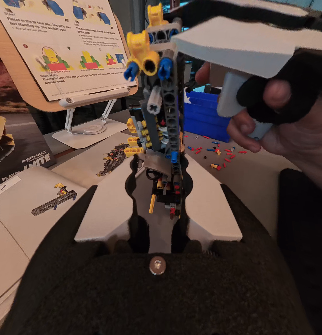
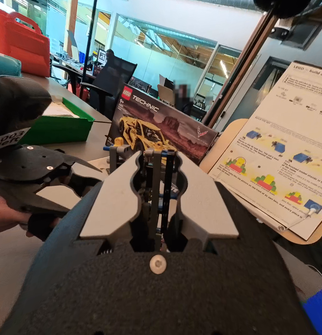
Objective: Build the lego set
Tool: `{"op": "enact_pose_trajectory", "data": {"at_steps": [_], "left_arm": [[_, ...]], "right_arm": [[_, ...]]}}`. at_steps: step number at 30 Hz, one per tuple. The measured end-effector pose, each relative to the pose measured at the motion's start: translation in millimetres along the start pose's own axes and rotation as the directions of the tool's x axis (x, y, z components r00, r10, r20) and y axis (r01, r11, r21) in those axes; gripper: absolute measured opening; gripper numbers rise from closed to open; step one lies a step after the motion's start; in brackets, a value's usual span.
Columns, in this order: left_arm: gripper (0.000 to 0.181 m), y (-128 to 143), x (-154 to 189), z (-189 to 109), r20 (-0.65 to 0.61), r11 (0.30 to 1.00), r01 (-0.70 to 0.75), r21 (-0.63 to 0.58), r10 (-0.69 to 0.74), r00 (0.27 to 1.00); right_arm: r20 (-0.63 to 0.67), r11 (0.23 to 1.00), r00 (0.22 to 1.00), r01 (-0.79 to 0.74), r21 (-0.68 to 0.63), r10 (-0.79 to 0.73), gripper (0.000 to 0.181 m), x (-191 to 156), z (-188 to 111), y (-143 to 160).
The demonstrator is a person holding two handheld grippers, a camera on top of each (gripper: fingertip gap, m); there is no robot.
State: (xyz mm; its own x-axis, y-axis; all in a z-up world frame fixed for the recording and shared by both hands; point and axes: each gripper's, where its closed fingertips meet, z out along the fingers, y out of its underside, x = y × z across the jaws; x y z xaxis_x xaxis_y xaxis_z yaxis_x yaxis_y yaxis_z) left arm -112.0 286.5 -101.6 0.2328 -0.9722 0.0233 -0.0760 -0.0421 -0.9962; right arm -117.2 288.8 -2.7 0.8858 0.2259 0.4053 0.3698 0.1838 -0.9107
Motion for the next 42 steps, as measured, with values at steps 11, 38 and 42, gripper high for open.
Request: {"op": "enact_pose_trajectory", "data": {"at_steps": [11,38,42], "left_arm": [[0.05,-6.6,6.0,-1.5,0.029,0.996,-0.092,0.012,0.092,0.995],[0.022,-73.0,47.8,-9.5,0.089,0.945,-0.185,0.271,0.167,0.982],[0.022,-73.2,48.0,-8.7,0.093,0.947,-0.181,0.266,0.162,0.982]], "right_arm": [[-0.055,0.999,0.998,-0.004,0.041,0.006,0.031,10.7,-9.0,-2.1],[-0.036,0.99,0.989,-0.143,-0.002,0.143,0.035,9.9,-20.7,-1.3],[-0.041,0.988,0.987,-0.157,0.007,0.157,0.035,11.1,-22.1,-1.0]]}}
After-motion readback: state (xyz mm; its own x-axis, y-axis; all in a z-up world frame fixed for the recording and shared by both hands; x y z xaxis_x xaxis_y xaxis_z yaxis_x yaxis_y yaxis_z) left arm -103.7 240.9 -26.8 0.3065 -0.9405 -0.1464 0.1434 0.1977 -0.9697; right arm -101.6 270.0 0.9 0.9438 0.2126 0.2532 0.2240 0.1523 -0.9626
